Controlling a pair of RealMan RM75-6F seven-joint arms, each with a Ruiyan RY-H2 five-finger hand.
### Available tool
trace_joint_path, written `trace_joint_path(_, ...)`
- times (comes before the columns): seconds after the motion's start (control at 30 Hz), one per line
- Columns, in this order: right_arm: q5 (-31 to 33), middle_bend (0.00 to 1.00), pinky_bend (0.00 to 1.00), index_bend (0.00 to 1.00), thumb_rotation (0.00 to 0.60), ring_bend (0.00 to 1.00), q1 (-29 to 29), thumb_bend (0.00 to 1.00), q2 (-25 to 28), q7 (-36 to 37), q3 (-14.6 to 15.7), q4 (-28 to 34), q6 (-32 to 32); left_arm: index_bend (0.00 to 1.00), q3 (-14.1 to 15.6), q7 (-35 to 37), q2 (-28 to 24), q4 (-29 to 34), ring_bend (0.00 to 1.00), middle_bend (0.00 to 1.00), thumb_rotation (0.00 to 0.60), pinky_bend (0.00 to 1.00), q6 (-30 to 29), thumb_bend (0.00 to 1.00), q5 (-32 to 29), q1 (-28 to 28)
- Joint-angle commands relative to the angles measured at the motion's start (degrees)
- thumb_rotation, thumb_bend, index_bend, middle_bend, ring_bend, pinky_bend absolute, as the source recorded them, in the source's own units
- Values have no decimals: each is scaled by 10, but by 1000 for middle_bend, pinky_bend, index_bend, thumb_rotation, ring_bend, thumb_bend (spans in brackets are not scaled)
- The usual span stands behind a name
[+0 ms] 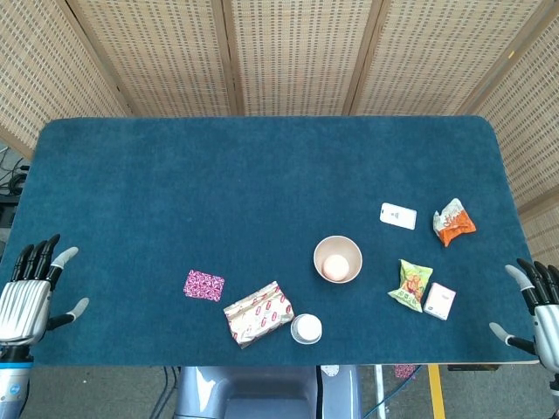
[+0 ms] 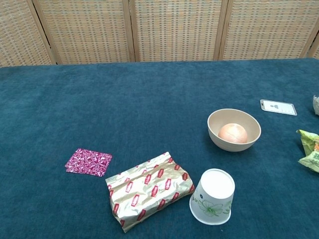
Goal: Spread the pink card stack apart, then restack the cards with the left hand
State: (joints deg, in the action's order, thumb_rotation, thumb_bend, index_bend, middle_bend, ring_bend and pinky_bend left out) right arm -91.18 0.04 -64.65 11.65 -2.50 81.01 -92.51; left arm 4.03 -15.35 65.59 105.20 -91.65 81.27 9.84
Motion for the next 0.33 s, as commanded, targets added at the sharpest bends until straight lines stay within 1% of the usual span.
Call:
trace_joint_path(0.03, 1, 109, 0, 125, 600, 0, 1, 131, -2, 4, 0, -4, 2, 155, -3, -2, -2, 5, 0, 0, 556, 0, 5, 231, -2, -3)
trace_joint_path(0.33, 1, 109, 0, 125, 600, 0, 3, 131, -3, 12, 0, -11, 5, 155, -14, -8, -6, 13, 0, 0, 557, 0, 12, 225, 5, -13)
